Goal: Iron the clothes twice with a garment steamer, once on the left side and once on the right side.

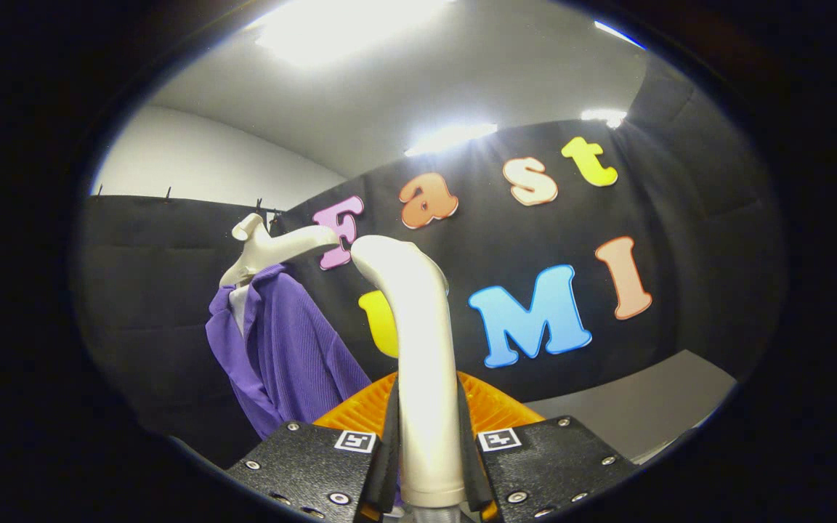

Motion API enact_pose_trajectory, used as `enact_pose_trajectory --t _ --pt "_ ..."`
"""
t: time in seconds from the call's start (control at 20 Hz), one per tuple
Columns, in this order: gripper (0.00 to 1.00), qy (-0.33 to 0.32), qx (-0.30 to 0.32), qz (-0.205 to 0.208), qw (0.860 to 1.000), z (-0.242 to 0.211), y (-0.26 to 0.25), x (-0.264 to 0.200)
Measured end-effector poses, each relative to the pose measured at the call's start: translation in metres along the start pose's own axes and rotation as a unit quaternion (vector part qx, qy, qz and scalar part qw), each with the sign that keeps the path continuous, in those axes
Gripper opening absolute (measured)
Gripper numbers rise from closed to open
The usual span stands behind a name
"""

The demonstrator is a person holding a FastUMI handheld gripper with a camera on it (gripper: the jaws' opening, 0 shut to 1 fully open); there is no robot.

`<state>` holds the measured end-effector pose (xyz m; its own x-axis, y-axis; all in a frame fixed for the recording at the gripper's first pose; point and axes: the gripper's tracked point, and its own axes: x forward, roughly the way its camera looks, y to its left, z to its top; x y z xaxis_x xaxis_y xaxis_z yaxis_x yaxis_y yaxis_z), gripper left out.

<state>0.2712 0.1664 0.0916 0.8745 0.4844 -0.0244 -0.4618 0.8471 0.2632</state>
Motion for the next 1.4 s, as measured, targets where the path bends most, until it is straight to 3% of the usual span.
enact_pose_trajectory --t 0.9,1.4 --pt "0.36 -0.098 -0.115 -0.025 0.988 -0.017 0.133 0.010" --pt "0.37 -0.090 -0.186 -0.054 0.977 -0.048 0.146 0.028"
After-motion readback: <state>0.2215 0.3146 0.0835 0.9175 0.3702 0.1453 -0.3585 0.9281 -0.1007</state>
